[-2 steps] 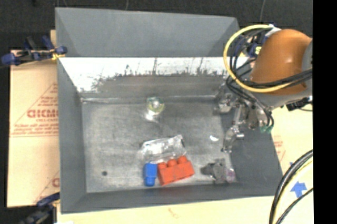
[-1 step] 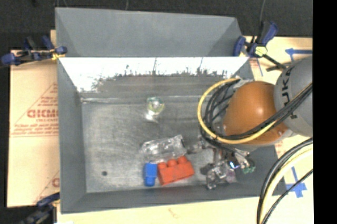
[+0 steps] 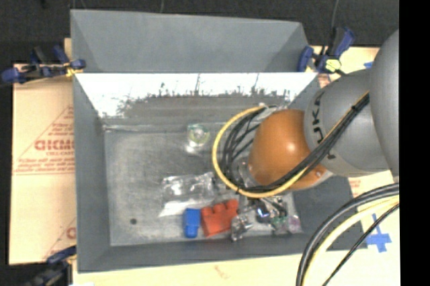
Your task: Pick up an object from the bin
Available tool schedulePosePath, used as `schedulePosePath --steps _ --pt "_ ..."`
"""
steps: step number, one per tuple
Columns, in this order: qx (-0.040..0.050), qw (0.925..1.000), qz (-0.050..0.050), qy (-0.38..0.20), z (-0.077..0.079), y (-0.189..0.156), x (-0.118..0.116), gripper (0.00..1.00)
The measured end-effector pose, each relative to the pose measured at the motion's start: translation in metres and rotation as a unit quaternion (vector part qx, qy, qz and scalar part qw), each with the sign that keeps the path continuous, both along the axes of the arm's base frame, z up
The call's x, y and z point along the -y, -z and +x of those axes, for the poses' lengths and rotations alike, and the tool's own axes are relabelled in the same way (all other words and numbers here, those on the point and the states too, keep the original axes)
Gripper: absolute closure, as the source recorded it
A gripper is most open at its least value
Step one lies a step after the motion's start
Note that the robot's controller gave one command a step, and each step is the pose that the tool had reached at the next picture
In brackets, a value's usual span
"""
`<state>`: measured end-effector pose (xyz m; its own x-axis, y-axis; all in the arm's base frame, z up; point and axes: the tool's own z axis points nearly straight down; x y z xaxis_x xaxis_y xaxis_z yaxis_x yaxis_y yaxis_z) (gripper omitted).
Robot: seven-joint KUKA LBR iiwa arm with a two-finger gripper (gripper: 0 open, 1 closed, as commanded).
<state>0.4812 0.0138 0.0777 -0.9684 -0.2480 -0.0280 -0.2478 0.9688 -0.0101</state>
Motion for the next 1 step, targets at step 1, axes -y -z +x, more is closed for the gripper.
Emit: schedulePosePath --steps 1 --pt "-0.0123 0.9866 -0.002 -0.163 0.0039 -0.0353 0.0104 0.0"
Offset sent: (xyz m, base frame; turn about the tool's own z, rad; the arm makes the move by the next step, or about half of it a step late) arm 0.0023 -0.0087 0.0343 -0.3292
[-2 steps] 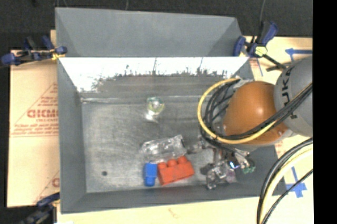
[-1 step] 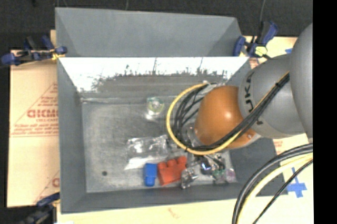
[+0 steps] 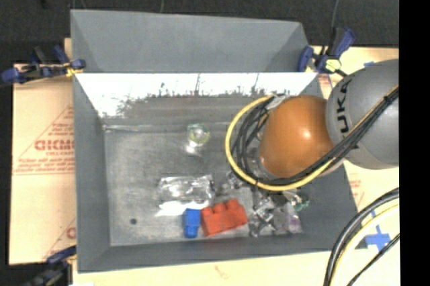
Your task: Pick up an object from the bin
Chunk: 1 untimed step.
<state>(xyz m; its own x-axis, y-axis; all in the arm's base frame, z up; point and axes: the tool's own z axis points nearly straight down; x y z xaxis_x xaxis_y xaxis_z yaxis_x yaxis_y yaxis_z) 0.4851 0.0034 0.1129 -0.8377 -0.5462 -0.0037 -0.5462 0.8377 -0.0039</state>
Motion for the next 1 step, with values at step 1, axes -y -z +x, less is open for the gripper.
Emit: schedulePosePath --steps 1 --pt "0.001 0.9952 -0.003 -0.097 0.0192 0.0382 -0.0387 0.0"
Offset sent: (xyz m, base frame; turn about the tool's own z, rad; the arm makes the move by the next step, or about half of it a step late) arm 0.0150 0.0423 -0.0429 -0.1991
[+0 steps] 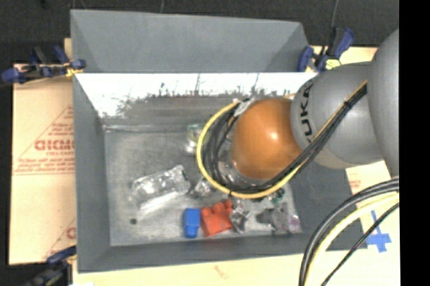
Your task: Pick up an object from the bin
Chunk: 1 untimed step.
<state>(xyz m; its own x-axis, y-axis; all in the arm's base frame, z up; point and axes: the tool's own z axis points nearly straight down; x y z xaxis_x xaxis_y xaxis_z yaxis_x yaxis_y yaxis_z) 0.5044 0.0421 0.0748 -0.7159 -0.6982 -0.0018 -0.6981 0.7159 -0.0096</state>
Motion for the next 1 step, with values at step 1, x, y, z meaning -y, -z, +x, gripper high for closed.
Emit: schedulePosePath --steps 1 --pt "0.0022 1.0 0.001 0.0 0.0014 -0.0021 -0.001 1.0"
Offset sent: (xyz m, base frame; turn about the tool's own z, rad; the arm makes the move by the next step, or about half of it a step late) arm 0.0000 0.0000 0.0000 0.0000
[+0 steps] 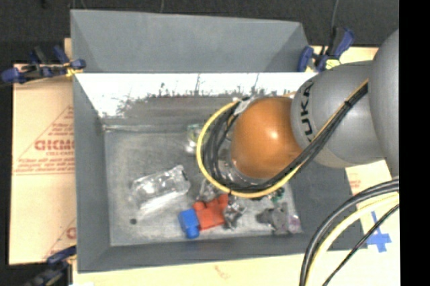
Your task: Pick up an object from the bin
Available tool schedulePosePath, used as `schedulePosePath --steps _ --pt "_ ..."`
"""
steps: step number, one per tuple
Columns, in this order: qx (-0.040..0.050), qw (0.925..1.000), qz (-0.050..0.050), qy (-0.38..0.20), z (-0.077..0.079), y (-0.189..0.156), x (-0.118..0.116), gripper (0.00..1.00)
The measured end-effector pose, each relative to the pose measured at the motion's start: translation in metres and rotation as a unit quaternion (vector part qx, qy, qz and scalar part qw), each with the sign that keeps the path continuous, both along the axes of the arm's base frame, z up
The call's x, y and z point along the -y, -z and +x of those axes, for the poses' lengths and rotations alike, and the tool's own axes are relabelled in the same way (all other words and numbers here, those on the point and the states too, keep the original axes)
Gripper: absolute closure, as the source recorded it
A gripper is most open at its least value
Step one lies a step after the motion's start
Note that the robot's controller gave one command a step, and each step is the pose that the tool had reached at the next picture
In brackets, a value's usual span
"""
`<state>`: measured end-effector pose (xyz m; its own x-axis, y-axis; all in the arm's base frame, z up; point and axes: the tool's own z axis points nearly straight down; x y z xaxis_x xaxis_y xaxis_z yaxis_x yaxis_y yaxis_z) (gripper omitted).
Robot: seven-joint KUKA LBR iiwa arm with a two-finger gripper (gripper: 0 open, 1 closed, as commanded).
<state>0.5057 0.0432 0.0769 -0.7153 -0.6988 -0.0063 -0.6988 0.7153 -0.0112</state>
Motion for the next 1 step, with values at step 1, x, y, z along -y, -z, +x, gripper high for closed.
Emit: schedulePosePath --steps 1 --pt "-0.0037 0.9793 -0.001 -0.202 -0.0161 -0.1342 0.1024 1.0"
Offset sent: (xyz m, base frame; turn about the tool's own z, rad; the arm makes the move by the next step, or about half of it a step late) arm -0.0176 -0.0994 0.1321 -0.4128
